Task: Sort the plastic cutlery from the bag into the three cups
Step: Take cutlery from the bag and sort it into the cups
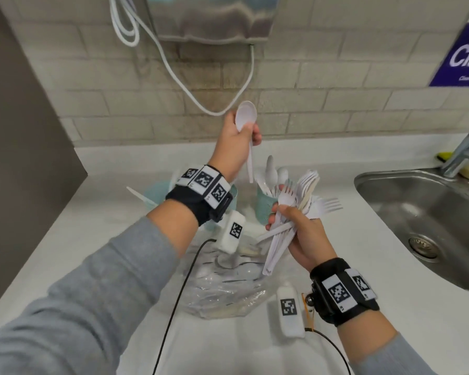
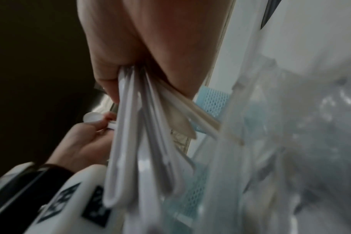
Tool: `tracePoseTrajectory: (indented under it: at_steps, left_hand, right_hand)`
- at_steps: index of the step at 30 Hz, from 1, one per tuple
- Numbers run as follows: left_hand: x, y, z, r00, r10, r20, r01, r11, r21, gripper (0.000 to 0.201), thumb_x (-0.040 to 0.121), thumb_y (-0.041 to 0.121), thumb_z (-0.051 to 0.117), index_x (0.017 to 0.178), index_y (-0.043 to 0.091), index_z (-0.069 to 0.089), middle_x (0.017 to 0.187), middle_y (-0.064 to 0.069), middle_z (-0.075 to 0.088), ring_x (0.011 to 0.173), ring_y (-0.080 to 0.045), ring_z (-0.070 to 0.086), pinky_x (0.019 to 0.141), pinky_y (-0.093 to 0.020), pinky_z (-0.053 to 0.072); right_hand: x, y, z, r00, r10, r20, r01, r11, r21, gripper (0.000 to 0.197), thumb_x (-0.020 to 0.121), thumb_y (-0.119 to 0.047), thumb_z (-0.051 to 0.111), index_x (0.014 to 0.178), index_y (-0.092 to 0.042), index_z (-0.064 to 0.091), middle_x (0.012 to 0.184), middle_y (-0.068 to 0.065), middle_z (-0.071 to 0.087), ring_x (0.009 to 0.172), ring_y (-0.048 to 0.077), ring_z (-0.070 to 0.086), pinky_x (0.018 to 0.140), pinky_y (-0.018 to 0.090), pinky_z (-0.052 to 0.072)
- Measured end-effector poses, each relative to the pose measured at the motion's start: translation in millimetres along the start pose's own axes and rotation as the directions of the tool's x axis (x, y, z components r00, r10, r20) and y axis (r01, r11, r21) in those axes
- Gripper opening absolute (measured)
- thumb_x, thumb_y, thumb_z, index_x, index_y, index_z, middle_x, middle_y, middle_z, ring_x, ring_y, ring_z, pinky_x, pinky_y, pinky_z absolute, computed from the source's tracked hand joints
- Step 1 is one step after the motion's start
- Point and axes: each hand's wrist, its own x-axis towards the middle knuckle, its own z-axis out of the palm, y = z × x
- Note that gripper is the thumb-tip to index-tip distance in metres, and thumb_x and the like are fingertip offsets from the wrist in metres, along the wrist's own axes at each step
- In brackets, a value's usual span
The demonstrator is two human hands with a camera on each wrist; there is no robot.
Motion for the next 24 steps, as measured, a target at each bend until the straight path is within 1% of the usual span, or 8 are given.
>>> tracePoseTrajectory:
  at_steps: [3,5,9,13,16,18,20,24]
  left_hand:
    - [5,-24,27,0.995,-0.063,0.076,0.062,0.998,0.012,0.013,0.095,-0.002,0.039,0.097,0.010,0.042,0.076,-0.002,0.052,0.068,-0.014,0.059,0.083,-0.033,0.053]
    - [5,-37,39,0.991,-0.076,0.112,0.072,0.997,0.040,0.020,0.093,-0.004,0.040,0.090,0.016,0.042,0.074,-0.003,0.055,0.071,-0.016,0.062,0.091,-0.042,0.050]
    - [2,-63,47,0.975,-0.154,0.163,0.125,0.977,0.173,0.024,0.091,-0.002,0.046,0.089,0.022,0.041,0.072,-0.002,0.064,0.080,-0.021,0.067,0.093,-0.043,0.051]
    - [0,-89,37,0.916,-0.277,0.290,0.124,0.883,0.452,0.035,0.086,0.006,0.053,0.112,0.024,0.039,0.109,-0.015,0.062,0.107,-0.030,0.060,0.090,-0.043,0.051]
    - [0,-84,29,0.871,-0.310,0.380,0.044,0.822,0.568,0.053,0.083,0.002,0.059,0.130,0.019,0.041,0.110,-0.007,0.052,0.103,-0.021,0.054,0.086,-0.033,0.047]
    - [0,-69,21,0.909,-0.222,0.353,0.007,0.854,0.520,0.039,0.086,0.004,0.059,0.122,0.015,0.053,0.110,-0.002,0.054,0.106,-0.017,0.053,0.095,-0.031,0.046]
    - [-7,-50,10,0.953,-0.152,0.262,0.031,0.909,0.416,0.018,0.091,0.013,0.055,0.108,0.016,0.062,0.102,0.003,0.060,0.098,-0.010,0.057,0.092,-0.029,0.047]
    - [-38,-23,-13,0.902,-0.227,0.367,0.106,0.941,0.322,0.019,0.084,0.037,0.063,0.092,0.021,0.066,0.089,0.004,0.065,0.076,-0.004,0.058,0.071,-0.016,0.046]
  right_hand:
    - [-2,-5,-8,0.999,-0.017,-0.028,0.016,1.000,-0.007,0.028,0.075,-0.007,0.061,0.100,0.005,0.056,0.074,0.014,0.055,0.061,0.022,0.058,0.060,0.031,0.054]
    - [-4,-5,-14,0.999,-0.021,-0.034,0.022,1.000,0.016,0.031,0.074,-0.007,0.061,0.102,0.006,0.055,0.075,0.014,0.055,0.061,0.021,0.058,0.059,0.031,0.055]
    - [-8,-4,-22,0.998,-0.019,-0.054,0.021,0.999,0.032,0.029,0.074,-0.007,0.061,0.099,0.006,0.056,0.073,0.014,0.056,0.061,0.021,0.057,0.060,0.031,0.054]
    - [-8,-5,-19,0.998,-0.009,-0.054,0.010,1.000,0.019,0.024,0.074,-0.005,0.061,0.095,0.006,0.058,0.070,0.012,0.059,0.061,0.022,0.059,0.060,0.031,0.055]
    - [-6,-5,-14,0.999,-0.004,-0.044,0.004,1.000,-0.005,0.013,0.079,0.000,0.062,0.090,0.007,0.062,0.069,0.011,0.061,0.061,0.021,0.061,0.060,0.029,0.056]
    - [-4,-3,-11,0.999,-0.002,-0.036,0.001,1.000,-0.026,0.010,0.085,0.003,0.059,0.093,0.007,0.063,0.072,0.012,0.063,0.061,0.020,0.063,0.059,0.029,0.056]
    - [-2,0,-6,1.000,0.000,-0.013,-0.001,0.999,-0.053,0.014,0.086,0.002,0.058,0.098,0.006,0.063,0.075,0.010,0.067,0.064,0.020,0.065,0.060,0.029,0.056]
    - [4,4,7,0.999,0.011,0.031,-0.009,0.997,-0.082,0.017,0.085,0.000,0.060,0.102,-0.002,0.064,0.082,0.009,0.073,0.071,0.021,0.067,0.062,0.029,0.057]
